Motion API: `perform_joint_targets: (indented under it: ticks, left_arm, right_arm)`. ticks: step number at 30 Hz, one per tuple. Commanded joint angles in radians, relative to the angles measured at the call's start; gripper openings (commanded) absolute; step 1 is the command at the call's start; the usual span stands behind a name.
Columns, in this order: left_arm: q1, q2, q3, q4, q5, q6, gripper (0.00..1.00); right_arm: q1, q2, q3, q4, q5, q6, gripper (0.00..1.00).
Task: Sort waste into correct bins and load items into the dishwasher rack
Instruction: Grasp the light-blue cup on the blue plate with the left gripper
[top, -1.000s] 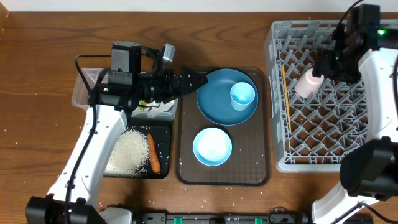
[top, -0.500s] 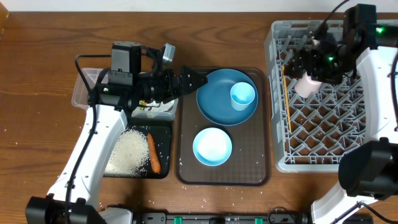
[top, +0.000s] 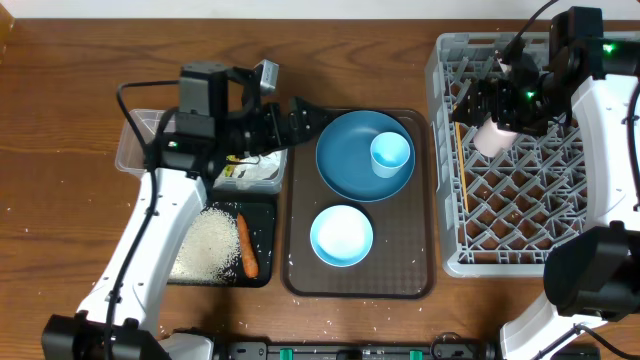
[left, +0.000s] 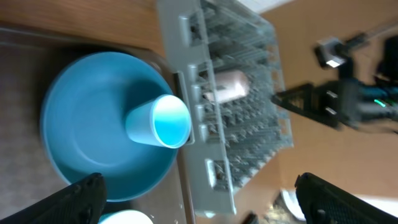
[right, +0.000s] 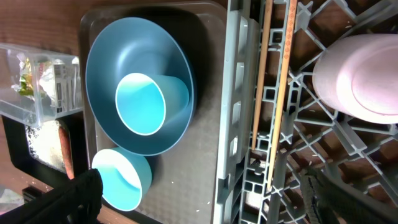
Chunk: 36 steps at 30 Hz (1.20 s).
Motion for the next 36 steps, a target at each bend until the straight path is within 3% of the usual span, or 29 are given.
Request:
perform_joint_targets:
  ticks: [1, 6, 10, 23, 31, 36]
  left_arm:
    - [-0.088, 0.02, 0.003, 0.019, -0.23, -0.039, 0.91]
    - [-0.26, 0.08, 0.003, 0.095, -0.488, -0.058, 0.71]
    - [-0.358, 0.148, 0.003, 0.157, -0.612, -0.065, 0.7]
    - [-0.428, 0.356, 0.003, 0.267, -0.659, -0.065, 0.7]
    - [-0.429, 0.417, 0.003, 0.265, -0.658, -0.065, 0.63]
    - [-0.429, 0.426, 0.003, 0.254, -0.658, -0.065, 0.46]
  right_arm:
    - [0.006, -0.006, 0.011, 0.0, -0.014, -0.011, 0.99]
    - [0.006, -0.006, 0.011, 0.0, -0.014, -0.011, 0.99]
    - [0.006, -0.006, 0.011, 0.0, -0.014, -0.011, 0.99]
    - [0.006, -0.006, 0.011, 0.0, -0.014, -0.011, 0.99]
    - [0.006, -0.006, 0.011, 0.0, -0.014, -0.011, 0.99]
    - [0.006, -0.006, 0.011, -0.001, -0.014, -0.011, 0.99]
